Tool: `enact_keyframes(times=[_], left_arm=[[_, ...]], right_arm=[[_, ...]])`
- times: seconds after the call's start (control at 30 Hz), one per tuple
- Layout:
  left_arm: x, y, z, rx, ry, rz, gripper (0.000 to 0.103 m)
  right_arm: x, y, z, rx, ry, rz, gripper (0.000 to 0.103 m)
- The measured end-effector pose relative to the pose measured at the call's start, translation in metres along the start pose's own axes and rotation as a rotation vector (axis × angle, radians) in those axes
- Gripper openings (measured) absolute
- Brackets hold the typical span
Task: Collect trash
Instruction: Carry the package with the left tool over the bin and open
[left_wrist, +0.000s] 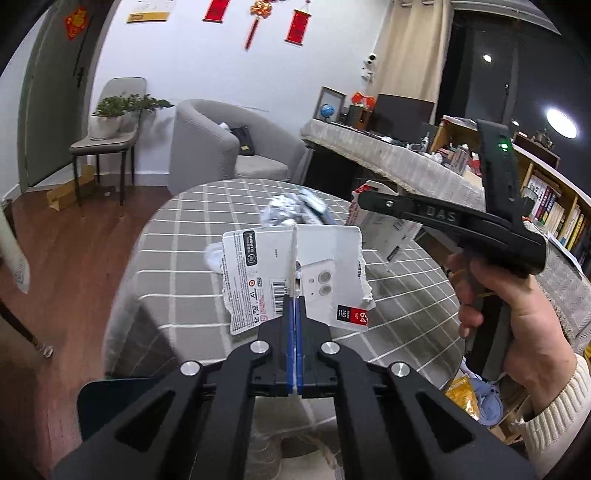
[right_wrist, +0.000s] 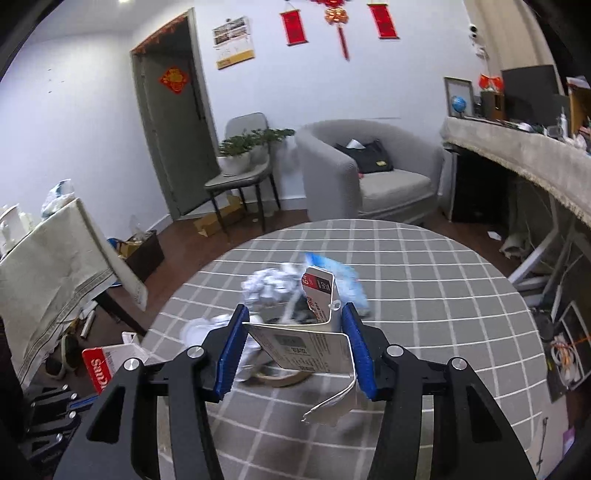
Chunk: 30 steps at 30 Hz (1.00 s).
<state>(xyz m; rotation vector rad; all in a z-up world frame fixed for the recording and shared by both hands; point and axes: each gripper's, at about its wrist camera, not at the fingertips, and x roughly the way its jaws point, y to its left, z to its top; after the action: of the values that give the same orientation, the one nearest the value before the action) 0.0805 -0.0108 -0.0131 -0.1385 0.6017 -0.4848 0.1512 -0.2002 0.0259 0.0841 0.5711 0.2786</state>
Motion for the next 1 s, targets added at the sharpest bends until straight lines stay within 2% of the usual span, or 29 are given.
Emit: enact_keyframes(times=[0.33, 0.6, 0.77, 1.0], left_arm=[[-0.038, 0.038, -0.014, -0.031, 0.002, 0.153, 0.002], [-0.054, 0.069, -0.028, -0.06, 0.036, 0.228, 0.002], [-0.059, 0.095, -0.036, -0.103, 0.083, 0.257, 0.002], [-0.059, 0.131, -0.057, -0.161, 0.179, 0.308, 0.002]], right_arm=[[-0.007, 0.065, -0.017, -0.103, -0.022, 0.097, 0.053], [-0.002, 0.118, -0.018, -0.143, -0.029, 0.188, 0.053], [0.007, 0.157, -0.019, -0.172, -0.017, 0.263, 0.053], [0.015, 0.204, -0.025, -0.234, -0.002, 0.323, 0.053]])
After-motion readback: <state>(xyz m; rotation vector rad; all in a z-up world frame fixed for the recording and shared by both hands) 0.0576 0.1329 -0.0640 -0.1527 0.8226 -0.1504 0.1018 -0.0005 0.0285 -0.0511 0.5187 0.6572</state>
